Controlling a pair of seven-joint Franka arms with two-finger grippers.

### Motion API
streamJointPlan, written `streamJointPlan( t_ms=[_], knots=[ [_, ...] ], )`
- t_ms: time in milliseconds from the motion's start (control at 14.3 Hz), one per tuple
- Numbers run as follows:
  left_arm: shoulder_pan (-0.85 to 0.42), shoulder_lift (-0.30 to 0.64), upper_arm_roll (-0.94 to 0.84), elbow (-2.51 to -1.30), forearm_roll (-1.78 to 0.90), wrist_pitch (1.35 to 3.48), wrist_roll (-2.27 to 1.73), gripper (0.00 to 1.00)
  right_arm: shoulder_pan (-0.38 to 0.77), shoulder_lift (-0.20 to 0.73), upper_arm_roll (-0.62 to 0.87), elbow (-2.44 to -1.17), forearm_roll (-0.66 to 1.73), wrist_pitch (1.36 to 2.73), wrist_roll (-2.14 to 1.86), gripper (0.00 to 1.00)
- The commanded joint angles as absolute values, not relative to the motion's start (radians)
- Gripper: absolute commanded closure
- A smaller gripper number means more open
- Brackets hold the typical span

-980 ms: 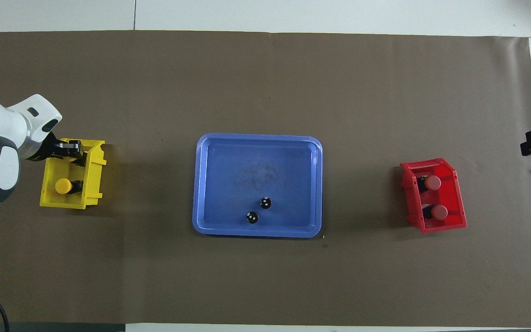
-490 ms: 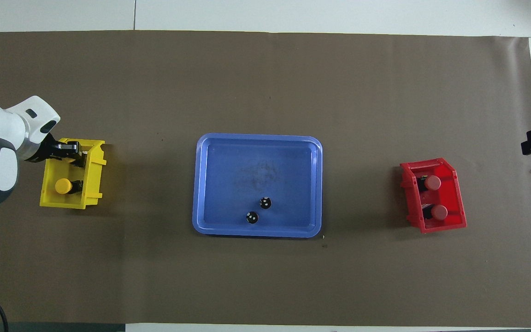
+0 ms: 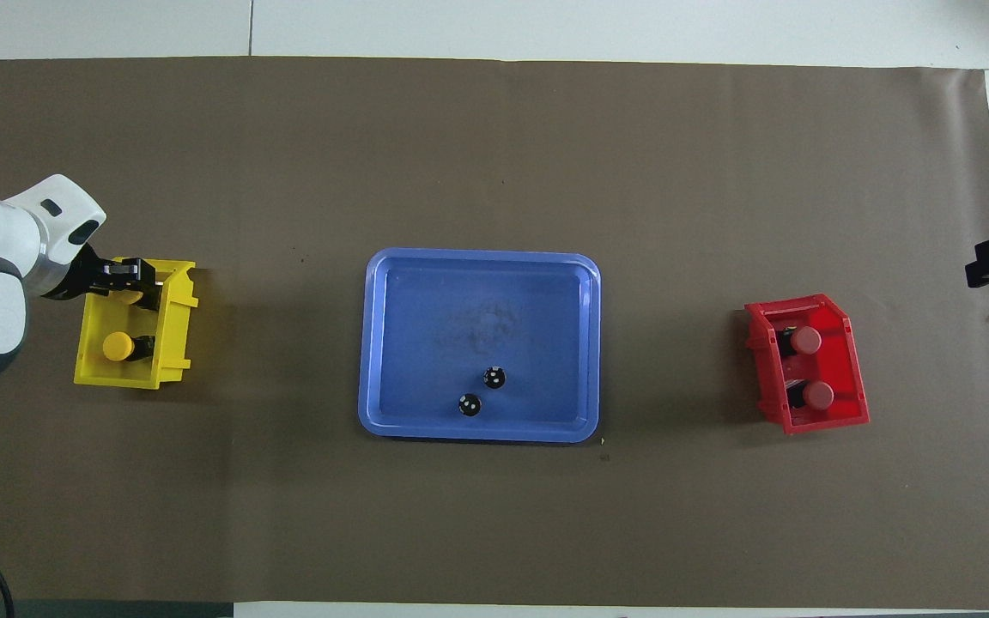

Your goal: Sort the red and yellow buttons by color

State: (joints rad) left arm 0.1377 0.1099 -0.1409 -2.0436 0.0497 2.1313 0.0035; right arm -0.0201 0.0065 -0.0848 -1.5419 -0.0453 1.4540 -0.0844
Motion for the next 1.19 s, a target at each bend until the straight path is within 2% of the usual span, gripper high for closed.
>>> streamJointPlan(
  t_ms=[0, 210, 420, 840, 1120],
  knots=[
    [0.126, 0.095, -0.129, -1.92, 0.021, 1.958, 0.028, 0.29, -0.023, -0.005, -0.081, -1.546, -0.046, 1.451, -0.083, 0.0],
    [0.121, 0.055, -0.127, -1.882, 0.021, 1.904, 0.031, 0.0, -0.023, -0.005, -0.081, -1.546, -0.046, 1.451, -0.083, 0.0],
    [0.115, -0.023, -0.129, -1.868, 0.021, 1.846, 0.031, 0.0, -0.023, -0.005, -0.081, -1.546, -0.046, 1.451, -0.083, 0.0],
    [0.1, -0.049, -0.127, -1.708, 0.021, 1.661, 0.064, 0.0, -0.023, -0.005, -0.081, -1.546, -0.046, 1.451, -0.083, 0.0],
    [-0.035, -0.035, -0.042, -1.608, 0.032, 1.591, 0.063, 0.0, -0.023, -0.005, -0.081, -1.546, -0.046, 1.451, -0.083, 0.0]
  ],
)
